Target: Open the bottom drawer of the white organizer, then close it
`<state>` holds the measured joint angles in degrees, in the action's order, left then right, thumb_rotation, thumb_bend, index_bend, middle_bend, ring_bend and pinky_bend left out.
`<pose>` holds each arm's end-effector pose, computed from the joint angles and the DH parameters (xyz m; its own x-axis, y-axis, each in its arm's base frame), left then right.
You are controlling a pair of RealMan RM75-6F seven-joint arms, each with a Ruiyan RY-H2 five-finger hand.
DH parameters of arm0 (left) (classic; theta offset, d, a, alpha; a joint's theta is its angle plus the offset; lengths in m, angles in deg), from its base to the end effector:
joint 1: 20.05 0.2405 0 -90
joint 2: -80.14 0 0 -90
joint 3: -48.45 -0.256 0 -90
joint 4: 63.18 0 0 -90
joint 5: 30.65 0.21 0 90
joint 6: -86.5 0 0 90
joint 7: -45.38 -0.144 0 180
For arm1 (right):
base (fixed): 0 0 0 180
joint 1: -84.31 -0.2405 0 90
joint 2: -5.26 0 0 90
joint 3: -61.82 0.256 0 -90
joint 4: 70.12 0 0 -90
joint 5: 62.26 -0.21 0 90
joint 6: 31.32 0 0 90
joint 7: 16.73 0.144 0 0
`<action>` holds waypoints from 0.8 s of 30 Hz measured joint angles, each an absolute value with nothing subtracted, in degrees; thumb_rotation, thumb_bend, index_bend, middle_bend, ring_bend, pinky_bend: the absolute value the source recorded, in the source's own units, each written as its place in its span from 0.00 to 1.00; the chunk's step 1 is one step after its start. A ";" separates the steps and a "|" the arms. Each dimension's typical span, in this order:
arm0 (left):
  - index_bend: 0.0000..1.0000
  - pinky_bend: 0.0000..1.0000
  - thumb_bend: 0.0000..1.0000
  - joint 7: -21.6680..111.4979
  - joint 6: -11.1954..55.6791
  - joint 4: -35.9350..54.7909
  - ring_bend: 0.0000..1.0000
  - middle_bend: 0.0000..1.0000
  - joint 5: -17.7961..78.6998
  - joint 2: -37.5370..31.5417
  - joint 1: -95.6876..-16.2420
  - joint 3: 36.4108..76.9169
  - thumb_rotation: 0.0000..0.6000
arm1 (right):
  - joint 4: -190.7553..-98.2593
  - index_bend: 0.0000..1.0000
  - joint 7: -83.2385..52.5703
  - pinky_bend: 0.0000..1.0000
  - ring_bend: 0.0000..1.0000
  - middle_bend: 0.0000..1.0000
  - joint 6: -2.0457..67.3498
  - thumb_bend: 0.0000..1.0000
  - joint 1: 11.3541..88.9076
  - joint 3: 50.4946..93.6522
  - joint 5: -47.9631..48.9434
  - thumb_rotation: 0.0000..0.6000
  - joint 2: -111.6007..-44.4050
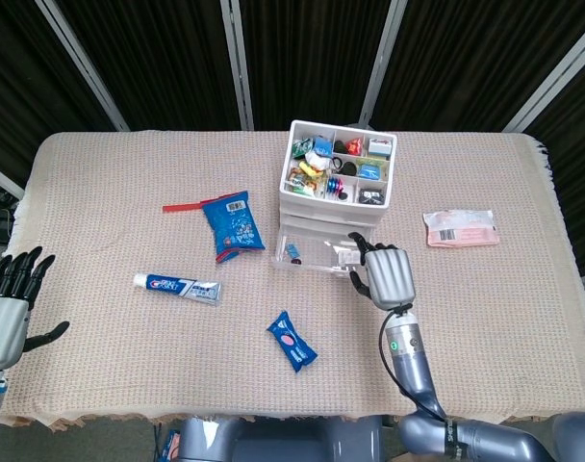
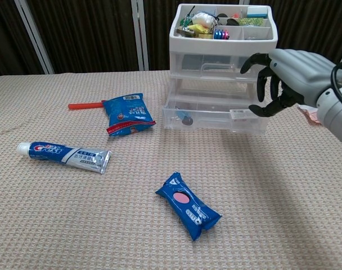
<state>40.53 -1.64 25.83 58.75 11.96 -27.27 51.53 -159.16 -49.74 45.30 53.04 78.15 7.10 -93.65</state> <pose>-0.2972 0.1941 0.1458 0.4576 -0.0784 0.8857 0.8805 -0.0983 -0.4637 -0.1347 -0.3087 -0.0009 0.3358 0.0503 0.9406 -0.9229 -0.1822 0.3392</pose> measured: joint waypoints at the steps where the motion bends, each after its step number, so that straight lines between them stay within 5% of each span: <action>1: 0.07 0.00 0.12 40.47 -1.65 25.81 0.00 0.00 58.73 11.94 -27.27 51.55 1.00 | -159.45 0.35 -49.30 0.54 0.51 0.52 45.54 0.22 53.25 77.59 8.04 1.00 -93.21; 7: 0.07 0.00 0.12 40.19 -1.83 25.63 0.00 0.00 58.80 11.79 -27.27 51.62 1.00 | -157.65 0.37 -46.40 0.42 0.29 0.36 48.81 0.23 53.97 72.11 21.44 1.00 -89.61; 12: 0.07 0.00 0.12 40.20 -2.37 25.46 0.00 0.00 59.13 11.61 -27.22 51.70 1.00 | -150.76 0.19 -44.57 0.15 0.01 0.08 52.63 0.26 54.56 64.45 37.39 1.00 -86.09; 16: 0.08 0.00 0.12 40.31 -2.76 25.15 0.00 0.00 59.40 11.37 -27.17 51.75 1.00 | -143.06 0.13 -46.03 0.08 0.00 0.01 53.81 0.27 55.30 59.26 44.12 1.00 -84.52; 24: 0.07 0.00 0.12 40.83 -3.15 24.71 0.00 0.00 59.59 11.16 -27.12 51.86 1.00 | -133.65 0.12 -54.15 0.04 0.00 0.00 51.72 0.28 56.67 56.20 47.85 1.00 -87.17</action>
